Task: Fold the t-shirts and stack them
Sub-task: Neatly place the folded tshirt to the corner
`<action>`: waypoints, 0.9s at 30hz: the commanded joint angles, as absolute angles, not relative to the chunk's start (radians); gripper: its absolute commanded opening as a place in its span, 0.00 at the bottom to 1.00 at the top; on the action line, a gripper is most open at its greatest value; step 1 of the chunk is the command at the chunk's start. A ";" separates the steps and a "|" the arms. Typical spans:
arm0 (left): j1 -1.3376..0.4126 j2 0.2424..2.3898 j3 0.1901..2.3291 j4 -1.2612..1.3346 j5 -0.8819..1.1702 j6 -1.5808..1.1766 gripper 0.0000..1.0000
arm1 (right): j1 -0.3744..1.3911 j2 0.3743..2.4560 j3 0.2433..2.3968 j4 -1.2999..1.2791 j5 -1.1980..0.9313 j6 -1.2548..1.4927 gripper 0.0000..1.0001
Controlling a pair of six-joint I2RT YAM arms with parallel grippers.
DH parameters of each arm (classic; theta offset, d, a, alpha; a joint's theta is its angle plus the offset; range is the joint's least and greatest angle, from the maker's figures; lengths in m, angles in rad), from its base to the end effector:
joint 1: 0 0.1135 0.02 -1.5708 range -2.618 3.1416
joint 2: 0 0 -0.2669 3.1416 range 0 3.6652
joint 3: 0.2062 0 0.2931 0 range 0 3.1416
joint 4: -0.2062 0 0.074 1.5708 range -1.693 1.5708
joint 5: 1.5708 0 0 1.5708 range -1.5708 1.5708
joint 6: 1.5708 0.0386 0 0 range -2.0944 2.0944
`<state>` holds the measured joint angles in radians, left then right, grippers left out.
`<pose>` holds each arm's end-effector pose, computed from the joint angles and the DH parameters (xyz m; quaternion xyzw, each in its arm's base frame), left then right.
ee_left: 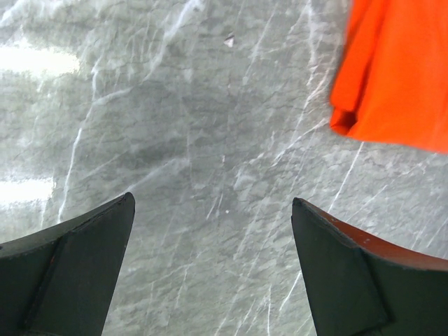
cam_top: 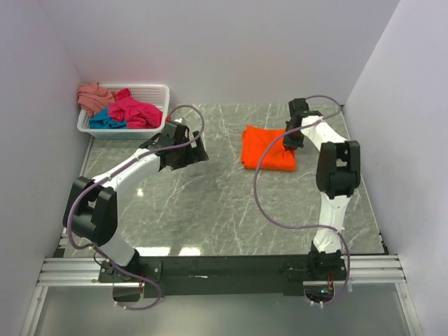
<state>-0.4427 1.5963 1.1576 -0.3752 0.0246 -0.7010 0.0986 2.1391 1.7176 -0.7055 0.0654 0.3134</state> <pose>0.3514 -0.1676 0.2309 -0.1152 0.9220 -0.2096 0.3045 0.4961 0.0465 0.1742 0.1117 0.9686 0.0138 0.2218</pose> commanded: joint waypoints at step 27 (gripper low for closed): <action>-0.419 1.511 1.144 -0.330 0.043 -0.667 0.99 | -0.389 1.681 1.133 -0.658 0.255 -0.024 0.13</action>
